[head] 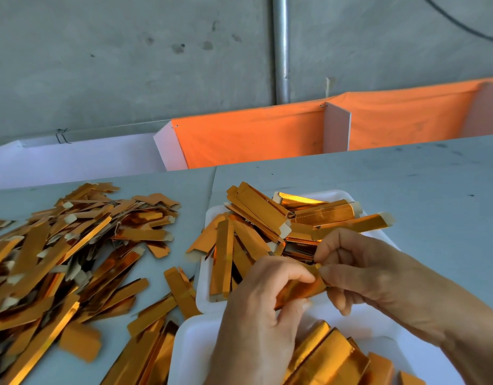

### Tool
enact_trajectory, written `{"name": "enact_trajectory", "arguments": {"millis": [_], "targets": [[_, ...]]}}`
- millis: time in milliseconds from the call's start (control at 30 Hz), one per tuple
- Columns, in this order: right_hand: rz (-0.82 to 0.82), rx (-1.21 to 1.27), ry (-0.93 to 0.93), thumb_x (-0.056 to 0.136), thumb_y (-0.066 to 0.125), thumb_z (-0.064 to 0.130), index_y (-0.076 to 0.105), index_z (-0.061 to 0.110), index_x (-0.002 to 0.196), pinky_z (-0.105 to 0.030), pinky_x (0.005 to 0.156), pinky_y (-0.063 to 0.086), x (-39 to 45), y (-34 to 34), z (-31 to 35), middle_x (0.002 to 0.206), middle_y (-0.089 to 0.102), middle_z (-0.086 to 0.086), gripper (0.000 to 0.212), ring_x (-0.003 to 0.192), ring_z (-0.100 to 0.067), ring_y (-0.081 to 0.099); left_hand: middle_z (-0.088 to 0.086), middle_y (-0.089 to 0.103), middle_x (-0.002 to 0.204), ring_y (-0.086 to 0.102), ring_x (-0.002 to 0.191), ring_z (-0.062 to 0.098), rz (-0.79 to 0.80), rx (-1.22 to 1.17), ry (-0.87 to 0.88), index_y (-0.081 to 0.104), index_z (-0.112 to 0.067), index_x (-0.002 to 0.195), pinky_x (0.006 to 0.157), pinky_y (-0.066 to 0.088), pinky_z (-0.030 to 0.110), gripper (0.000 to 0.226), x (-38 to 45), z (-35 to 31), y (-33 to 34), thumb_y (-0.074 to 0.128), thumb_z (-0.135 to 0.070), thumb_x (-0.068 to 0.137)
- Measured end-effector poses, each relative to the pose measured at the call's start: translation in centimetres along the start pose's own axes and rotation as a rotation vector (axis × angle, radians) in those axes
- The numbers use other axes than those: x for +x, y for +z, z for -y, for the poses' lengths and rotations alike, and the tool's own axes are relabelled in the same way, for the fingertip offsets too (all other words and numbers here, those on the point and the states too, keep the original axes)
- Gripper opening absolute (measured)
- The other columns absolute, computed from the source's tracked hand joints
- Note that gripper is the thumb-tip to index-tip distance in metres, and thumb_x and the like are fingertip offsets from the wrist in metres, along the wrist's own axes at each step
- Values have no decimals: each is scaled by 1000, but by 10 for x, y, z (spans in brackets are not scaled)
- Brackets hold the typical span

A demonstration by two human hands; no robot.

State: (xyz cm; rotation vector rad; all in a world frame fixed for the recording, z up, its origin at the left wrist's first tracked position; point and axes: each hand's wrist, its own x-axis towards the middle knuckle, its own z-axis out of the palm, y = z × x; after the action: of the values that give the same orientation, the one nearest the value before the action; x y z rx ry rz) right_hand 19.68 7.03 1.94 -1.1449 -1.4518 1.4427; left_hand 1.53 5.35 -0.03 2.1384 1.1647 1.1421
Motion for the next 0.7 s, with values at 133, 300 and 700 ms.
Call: {"name": "enact_trajectory", "arguments": {"millis": [133, 300, 700], "targets": [[76, 117, -17, 73, 66, 13, 66, 13, 78, -21, 54, 48, -3, -2, 3, 63, 59, -14, 5, 54, -20, 56, -26, 57, 108, 52, 107, -6, -47, 27, 69, 65, -34, 95, 78, 42, 3, 34, -1, 4, -2, 75, -7, 76], [81, 126, 1, 74, 71, 14, 67, 15, 74, -23, 49, 46, -1, -5, 0, 63, 55, -15, 4, 50, -21, 52, -24, 56, 110, 50, 108, -6, -34, 109, 152, 67, -32, 96, 85, 40, 5, 28, -1, 5, -1, 71, -12, 78], [289, 502, -10, 66, 87, 24, 69, 11, 90, -18, 43, 37, 7, -9, -15, 62, 49, -1, 33, 41, -7, 41, -18, 65, 108, 61, 106, 4, 51, -348, -71, 70, -38, 97, 84, 55, 26, 28, -1, 1, -7, 70, -23, 74]]}}
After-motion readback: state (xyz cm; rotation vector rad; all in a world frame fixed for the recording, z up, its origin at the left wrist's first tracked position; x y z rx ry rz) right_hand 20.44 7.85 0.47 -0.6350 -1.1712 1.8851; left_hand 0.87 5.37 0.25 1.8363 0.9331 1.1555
